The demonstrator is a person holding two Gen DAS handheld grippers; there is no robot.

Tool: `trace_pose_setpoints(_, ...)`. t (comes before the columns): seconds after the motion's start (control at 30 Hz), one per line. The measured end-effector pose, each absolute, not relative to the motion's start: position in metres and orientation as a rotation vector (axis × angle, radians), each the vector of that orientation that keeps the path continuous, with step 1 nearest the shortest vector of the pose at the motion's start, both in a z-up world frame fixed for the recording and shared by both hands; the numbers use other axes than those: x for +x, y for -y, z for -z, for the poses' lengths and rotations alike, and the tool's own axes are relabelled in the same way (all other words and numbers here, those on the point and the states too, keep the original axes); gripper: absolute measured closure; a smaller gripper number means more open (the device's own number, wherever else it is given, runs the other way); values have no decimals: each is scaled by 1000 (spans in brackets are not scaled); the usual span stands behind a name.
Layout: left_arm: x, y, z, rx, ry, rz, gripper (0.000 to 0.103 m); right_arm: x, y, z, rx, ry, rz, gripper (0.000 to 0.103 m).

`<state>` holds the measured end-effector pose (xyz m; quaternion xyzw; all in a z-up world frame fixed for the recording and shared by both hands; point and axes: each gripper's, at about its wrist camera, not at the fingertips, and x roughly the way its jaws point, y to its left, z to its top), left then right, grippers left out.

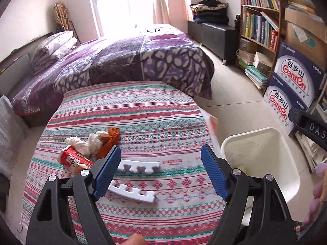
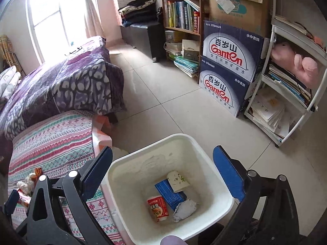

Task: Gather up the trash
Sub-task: 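Move both open grippers back over the remaining trash on the blanket, then grasp the red paper cup with the left gripper while the right grasps a white foam strip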

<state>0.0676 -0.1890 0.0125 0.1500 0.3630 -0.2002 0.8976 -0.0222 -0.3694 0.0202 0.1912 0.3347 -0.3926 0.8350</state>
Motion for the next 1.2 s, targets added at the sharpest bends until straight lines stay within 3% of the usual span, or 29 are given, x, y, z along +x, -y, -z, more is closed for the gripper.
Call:
trace_pose_setpoints(0.33,97,127,0,313,-807,246,21,19,312,-14,285,-758,718,7)
trace_pose_setpoints(0.67,154,49,39,116,-1023,72,20,52,258,2,166,-801,578,7)
trace_pose_setpoints(1.07,193,26,70,-21,-1128,66,20,85,201,28,34,-872,287,7)
trace_pose_setpoints(1.1,195,24,72,-36,-1139,80,24,87,197,32,30,-886,265,7)
trace_pose_setpoints(1.17,199,21,76,-66,-1181,129,44,92,190,38,30,-918,191,7)
trace_pose_setpoints(1.2,200,19,77,-89,-1199,154,46,95,186,41,25,-931,157,7)
